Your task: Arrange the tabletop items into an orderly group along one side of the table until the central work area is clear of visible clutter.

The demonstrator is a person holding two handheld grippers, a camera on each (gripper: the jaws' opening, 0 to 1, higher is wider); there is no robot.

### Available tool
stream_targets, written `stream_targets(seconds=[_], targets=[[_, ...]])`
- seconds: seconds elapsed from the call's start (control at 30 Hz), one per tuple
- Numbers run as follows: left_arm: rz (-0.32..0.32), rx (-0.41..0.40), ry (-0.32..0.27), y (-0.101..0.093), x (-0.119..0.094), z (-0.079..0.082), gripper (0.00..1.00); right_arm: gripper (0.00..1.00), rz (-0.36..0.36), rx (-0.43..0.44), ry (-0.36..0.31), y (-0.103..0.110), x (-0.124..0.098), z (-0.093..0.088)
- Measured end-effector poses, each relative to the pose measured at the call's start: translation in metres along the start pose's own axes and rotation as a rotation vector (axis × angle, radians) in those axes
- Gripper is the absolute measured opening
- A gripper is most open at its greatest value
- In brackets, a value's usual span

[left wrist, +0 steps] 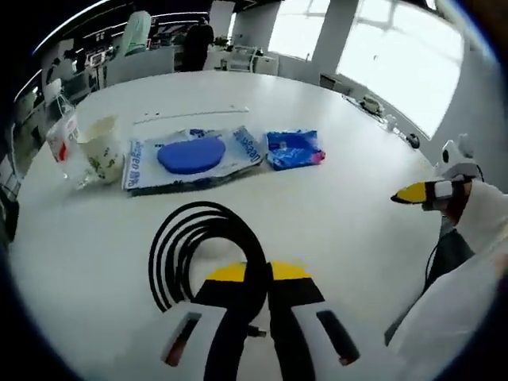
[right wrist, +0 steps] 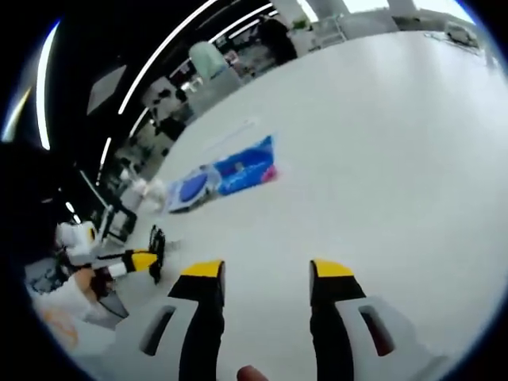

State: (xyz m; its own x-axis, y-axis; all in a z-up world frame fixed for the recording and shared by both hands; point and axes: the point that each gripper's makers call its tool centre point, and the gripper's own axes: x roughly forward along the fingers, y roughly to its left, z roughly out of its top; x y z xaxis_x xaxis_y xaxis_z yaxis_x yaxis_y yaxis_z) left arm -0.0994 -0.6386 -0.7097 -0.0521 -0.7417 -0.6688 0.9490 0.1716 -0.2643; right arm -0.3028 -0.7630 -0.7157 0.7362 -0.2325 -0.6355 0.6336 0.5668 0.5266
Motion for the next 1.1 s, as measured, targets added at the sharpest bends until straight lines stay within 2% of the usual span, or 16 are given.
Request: stream_targets(seconds=[0.07,0.13,0.27,0.33,0.37,0.5,0.57,0.63,0.77,0.8,0.87,0.9,1.0,1.03,1.1], targets=[[-0.073,-0.051,-0.059,-0.015,-0.008,0.019,0.04,0.41,0.004,-0.001,0.002,0.002,0.001,0.000],[-0.116,-0.083,-0.106,-0.023,-0.013,0.034,0.03,0.41,0.010,-0.003,0.002,0.005,0.003,0.001],[-0.191,-0.136,-0.169,-0.042,-0.024,0.057,0.03,0.41,0.028,-0.013,0.007,0.013,0.006,0.001],[-0.266,-0.136,-0.200,-0.058,-0.032,0.068,0.02,0.41,0.047,-0.006,0.005,0.016,0.007,0.001],[-0.293,-0.138,-0.225,-0.066,-0.037,0.077,0.02,0.41,0.060,0.006,-0.001,0.019,0.007,0.001],[-0.388,-0.140,-0.283,-0.088,-0.048,0.098,0.02,0.42,0.157,0.187,-0.046,0.033,0.009,0.004],[-0.424,-0.176,-0.321,-0.097,-0.053,0.111,0.02,0.43,0.185,0.188,-0.077,0.037,0.009,0.009],[-0.458,-0.219,-0.345,-0.103,-0.057,0.121,0.01,0.46,0.251,0.235,-0.099,0.051,0.009,0.013],[-0.567,-0.350,-0.388,-0.116,-0.064,0.142,0.01,0.58,0.463,0.402,-0.175,0.090,0.004,0.031],[-0.576,-0.381,-0.402,-0.115,-0.063,0.147,0.01,0.62,0.558,0.497,-0.196,0.104,0.000,0.038],[-0.583,-0.394,-0.413,-0.116,-0.061,0.151,0.01,0.68,0.647,0.634,-0.198,0.116,-0.003,0.044],[-0.585,-0.392,-0.419,-0.117,-0.061,0.152,0.01,0.70,0.683,0.686,-0.193,0.123,-0.002,0.044],[-0.618,-0.422,-0.428,-0.125,-0.062,0.157,0.01,0.69,0.725,0.672,-0.143,0.140,0.001,0.033],[-0.641,-0.433,-0.432,-0.129,-0.064,0.159,0.01,0.69,0.744,0.693,-0.104,0.147,0.002,0.028],[-0.662,-0.426,-0.440,-0.135,-0.066,0.161,0.01,0.71,0.791,0.810,-0.111,0.151,0.001,0.033]])
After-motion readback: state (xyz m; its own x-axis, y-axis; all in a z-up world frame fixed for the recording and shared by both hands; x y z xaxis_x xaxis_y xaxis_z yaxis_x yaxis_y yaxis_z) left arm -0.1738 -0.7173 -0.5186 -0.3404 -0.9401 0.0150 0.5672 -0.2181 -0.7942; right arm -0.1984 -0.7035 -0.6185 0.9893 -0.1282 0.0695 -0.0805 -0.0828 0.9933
